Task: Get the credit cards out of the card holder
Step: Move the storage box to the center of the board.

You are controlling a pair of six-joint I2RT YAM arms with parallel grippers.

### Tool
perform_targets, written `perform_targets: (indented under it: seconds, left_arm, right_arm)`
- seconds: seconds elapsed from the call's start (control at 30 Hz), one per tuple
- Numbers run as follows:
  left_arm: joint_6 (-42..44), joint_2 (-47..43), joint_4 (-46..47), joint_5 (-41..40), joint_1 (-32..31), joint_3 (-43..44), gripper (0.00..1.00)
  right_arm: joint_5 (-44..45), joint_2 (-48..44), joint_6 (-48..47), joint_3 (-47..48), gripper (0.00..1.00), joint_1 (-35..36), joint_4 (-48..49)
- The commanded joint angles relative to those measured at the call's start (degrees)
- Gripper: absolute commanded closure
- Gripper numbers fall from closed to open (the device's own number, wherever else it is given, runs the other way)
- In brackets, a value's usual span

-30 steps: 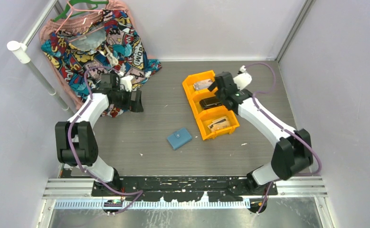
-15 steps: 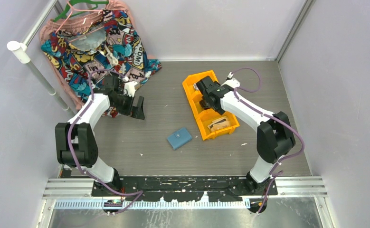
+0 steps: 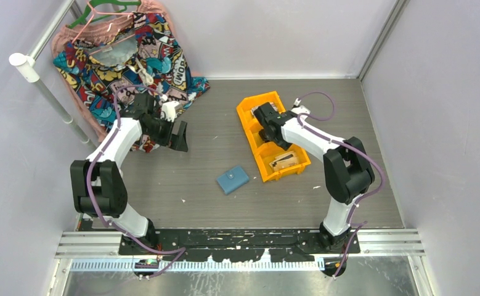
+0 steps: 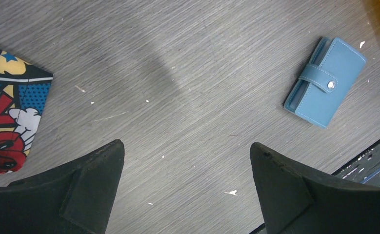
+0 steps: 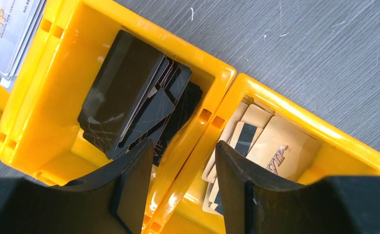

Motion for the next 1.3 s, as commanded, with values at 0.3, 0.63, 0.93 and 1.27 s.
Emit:
perform_targets:
  seconds: [0.3, 0.63, 0.93, 1.27]
  left_arm:
    - [0.92, -2.91, -1.58, 2.82, -0.22, 3.62, 0.0]
    - [1.4, -2.36, -2.76, 2.9, -0.2, 4.23, 0.0]
    - [1.83, -2.83, -3.3, 3.03, -0.82, 2.41, 0.0]
    - [2.07, -2.54, -3.28, 3.34, -1.12, 0.71, 0.0]
  right_arm:
    - [-1.7, 2.51, -12.04, 3.01, 0.86, -3.18, 7.01]
    - [-11.96, 5.58, -29.12, 6.51, 0.97, -3.46, 15.44]
    - [-23.79, 8.55, -43.92, 10.83, 0.99, -3.56, 20.57]
    - [-24.45, 9.83, -53.07, 15.68, 0.82, -3.31, 17.91]
